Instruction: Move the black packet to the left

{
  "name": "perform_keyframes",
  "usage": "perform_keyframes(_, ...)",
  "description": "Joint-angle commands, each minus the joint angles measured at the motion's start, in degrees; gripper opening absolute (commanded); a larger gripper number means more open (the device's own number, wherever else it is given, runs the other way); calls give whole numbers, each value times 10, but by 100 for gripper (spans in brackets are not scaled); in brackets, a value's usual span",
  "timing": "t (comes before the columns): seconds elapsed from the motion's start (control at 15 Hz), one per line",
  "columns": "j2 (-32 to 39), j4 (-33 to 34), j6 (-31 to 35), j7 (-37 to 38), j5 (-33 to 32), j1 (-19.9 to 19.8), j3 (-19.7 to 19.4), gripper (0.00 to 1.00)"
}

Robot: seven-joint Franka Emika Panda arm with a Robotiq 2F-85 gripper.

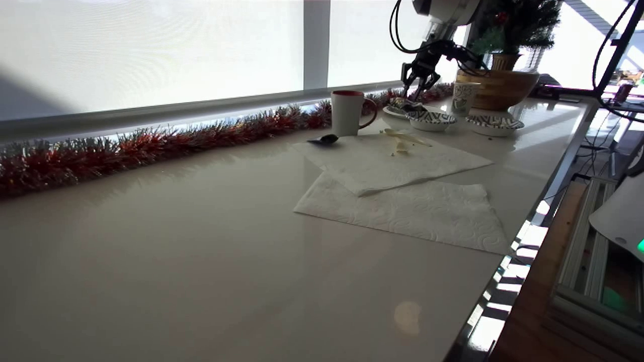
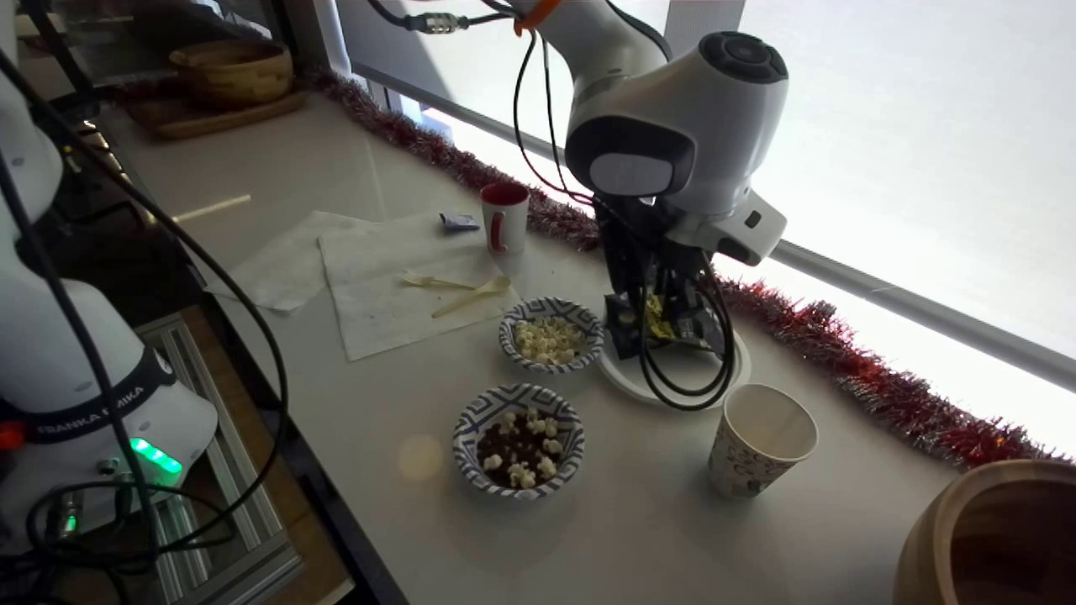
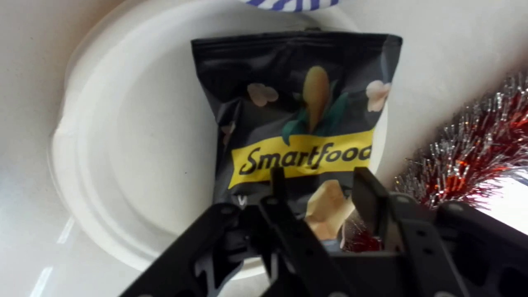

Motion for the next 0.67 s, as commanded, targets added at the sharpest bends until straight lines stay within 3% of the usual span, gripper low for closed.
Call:
perform_keyframes(0.0, -12, -8, 9, 63, -37, 34, -11, 67)
perform_keyframes(0.13, -2, -5, 23, 103, -61, 56, -18, 66)
perform_keyframes(0.47, 17, -2, 45, 216, -135, 108, -50, 50)
perform_keyframes(0.6, 23, -2, 48, 251, -160, 123, -64, 50)
